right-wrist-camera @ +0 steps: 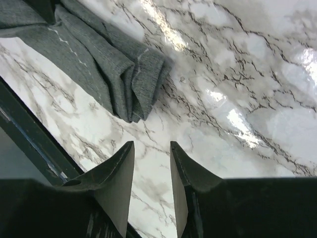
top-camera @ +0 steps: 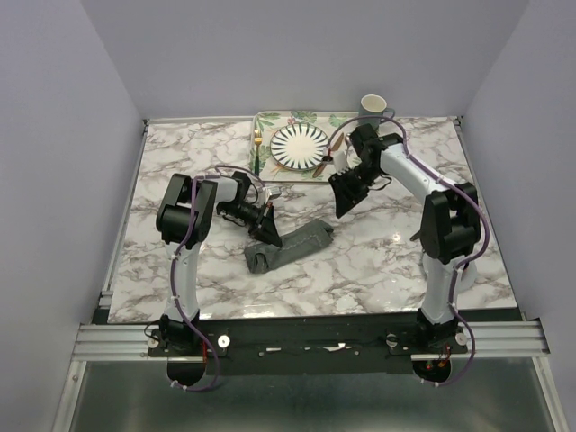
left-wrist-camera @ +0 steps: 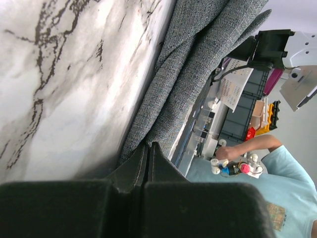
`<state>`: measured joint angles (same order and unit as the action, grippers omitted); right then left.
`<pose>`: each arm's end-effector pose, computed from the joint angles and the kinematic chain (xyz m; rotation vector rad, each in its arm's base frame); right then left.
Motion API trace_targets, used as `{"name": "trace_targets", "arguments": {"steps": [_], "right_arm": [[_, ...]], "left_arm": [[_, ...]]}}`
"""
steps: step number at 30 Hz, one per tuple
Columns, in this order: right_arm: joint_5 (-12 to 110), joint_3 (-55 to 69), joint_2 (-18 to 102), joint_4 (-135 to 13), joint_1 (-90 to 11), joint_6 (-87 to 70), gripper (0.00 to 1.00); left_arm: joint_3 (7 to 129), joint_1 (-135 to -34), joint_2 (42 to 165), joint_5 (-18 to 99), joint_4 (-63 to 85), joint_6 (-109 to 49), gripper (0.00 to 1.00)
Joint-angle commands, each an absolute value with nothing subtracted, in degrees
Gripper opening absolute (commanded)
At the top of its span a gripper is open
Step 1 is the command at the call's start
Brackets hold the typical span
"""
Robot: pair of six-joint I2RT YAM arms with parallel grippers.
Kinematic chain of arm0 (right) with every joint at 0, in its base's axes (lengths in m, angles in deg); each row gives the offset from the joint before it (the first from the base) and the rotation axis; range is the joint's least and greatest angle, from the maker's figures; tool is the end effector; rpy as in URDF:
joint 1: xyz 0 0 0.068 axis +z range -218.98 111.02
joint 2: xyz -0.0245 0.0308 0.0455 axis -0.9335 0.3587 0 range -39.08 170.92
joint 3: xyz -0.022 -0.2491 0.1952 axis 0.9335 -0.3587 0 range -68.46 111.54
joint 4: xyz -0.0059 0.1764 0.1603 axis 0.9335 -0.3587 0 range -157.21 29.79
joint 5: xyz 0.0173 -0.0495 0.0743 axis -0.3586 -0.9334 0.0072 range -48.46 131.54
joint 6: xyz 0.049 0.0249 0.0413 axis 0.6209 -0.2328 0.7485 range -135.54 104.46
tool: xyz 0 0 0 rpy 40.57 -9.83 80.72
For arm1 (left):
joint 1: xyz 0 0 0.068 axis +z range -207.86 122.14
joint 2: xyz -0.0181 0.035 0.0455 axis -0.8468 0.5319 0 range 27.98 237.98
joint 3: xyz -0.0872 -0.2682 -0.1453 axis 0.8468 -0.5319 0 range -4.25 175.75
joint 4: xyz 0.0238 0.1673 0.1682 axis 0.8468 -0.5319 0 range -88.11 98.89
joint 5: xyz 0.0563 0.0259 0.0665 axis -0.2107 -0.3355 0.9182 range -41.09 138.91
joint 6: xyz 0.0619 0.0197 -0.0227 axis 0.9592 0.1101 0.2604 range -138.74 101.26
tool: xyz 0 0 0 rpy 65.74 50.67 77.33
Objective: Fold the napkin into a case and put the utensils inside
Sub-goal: Fold the 2/3-rectangle-folded napkin at the center of the board.
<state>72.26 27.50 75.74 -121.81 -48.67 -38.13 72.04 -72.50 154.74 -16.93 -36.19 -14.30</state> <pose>0.3634 0.1647 0.2600 -1.1088 2.6424 0.7821 0.3572 -0.1457 0.1336 -0.3362 -2.4735 1.5982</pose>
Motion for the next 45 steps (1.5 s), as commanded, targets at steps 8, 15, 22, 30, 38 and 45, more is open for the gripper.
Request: {"name": "trace_targets", "arguments": {"steps": [8, 15, 22, 30, 38, 45], "right_arm": [[78.80, 33.13, 80.35, -119.53, -46.04, -34.97, 0.48], [85.21, 31.57, 85.55, -120.50, -46.04, -31.45, 0.56], [89.97, 27.17, 84.93, -120.24, -45.43, -31.71, 0.60], [89.97, 24.44, 85.02, -120.32, -44.81, -33.12, 0.58], [87.51, 23.47, 81.77, -119.54, -44.55, -35.49, 0.51], [85.22, 21.37, 82.56, -117.78, -43.32, -35.40, 0.36]], "left_arm": [[71.69, -72.28, 156.48, -13.58, -35.41, -13.12, 0.00], [71.43, -72.37, 156.57, -13.23, -34.88, -13.47, 0.00], [71.51, -72.37, 156.92, -12.97, -34.53, -13.82, 0.00], [71.78, -72.37, 157.01, -12.79, -34.44, -14.26, 0.00], [71.34, -72.37, 157.01, -13.14, -33.56, -14.96, 0.00], [71.43, -72.37, 156.92, -13.32, -32.59, -16.11, 0.00]]}}
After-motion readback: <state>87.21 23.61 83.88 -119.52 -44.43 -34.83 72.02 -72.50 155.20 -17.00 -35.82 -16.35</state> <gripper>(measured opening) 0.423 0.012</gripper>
